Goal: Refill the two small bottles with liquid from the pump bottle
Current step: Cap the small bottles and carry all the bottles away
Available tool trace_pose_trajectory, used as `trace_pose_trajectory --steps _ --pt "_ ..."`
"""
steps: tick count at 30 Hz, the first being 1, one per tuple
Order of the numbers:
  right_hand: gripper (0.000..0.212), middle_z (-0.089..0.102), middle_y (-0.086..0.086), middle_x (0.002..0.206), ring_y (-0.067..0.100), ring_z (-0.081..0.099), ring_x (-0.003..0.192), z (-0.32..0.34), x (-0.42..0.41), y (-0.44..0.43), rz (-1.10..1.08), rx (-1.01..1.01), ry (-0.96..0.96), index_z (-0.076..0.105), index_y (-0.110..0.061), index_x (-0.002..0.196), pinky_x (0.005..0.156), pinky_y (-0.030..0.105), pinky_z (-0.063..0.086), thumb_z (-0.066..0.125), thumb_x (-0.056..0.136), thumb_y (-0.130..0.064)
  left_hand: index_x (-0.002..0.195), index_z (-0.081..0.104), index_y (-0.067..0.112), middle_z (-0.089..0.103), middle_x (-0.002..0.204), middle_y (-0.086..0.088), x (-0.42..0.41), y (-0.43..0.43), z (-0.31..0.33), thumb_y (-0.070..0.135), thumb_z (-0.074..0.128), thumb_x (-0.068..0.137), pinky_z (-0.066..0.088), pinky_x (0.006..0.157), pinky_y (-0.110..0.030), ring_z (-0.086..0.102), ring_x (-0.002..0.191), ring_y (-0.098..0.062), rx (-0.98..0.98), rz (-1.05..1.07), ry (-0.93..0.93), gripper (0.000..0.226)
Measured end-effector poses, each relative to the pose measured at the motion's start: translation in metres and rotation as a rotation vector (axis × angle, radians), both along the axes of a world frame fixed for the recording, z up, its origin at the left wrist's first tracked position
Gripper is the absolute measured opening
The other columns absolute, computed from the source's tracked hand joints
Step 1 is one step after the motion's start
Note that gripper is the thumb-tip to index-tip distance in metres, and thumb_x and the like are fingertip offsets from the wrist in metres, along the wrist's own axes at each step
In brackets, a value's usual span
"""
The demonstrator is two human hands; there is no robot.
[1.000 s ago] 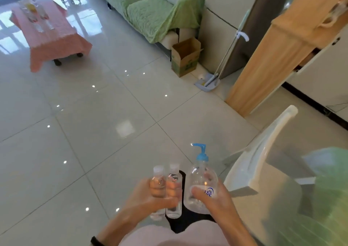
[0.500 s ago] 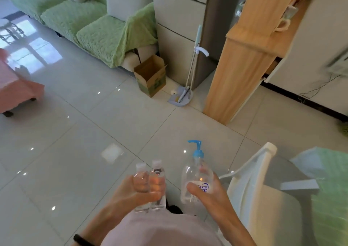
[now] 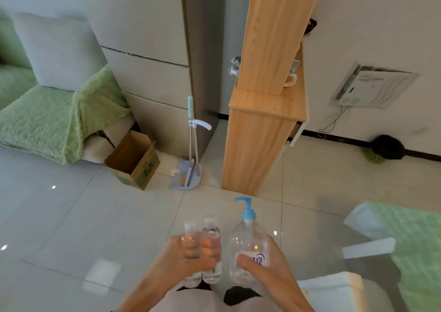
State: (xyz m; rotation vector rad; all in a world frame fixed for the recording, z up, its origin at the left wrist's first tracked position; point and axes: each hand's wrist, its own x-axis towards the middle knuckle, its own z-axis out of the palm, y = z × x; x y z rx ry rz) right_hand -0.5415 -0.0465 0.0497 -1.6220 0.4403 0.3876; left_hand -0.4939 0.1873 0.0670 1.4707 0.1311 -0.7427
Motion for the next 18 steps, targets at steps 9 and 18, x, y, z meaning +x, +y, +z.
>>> trace_pose_trajectory --steps 9,18 --pt "0.079 0.075 -0.017 0.109 -0.006 0.072 0.092 0.013 0.139 -0.043 -0.216 -0.024 -0.069 0.061 -0.04 0.126 0.069 0.009 0.054 0.088 0.053 -0.048 0.086 0.087 0.03 0.084 0.093 -0.002 0.179 -0.049 0.014 0.012 0.095 0.068 0.061 0.074 -0.018 0.08 0.088 -0.011 -0.06 -0.146 -0.045 0.027" --pt "0.077 0.062 -0.025 0.123 -0.011 0.059 0.113 0.014 0.294 -0.135 -0.172 -0.135 -0.145 0.058 -0.048 0.125 0.079 0.015 0.05 0.09 0.055 -0.05 0.09 0.083 0.027 0.082 0.094 -0.001 0.327 -0.125 0.002 0.03 0.089 0.062 0.059 0.08 -0.019 0.079 0.092 -0.012 0.046 -0.164 -0.171 0.029"
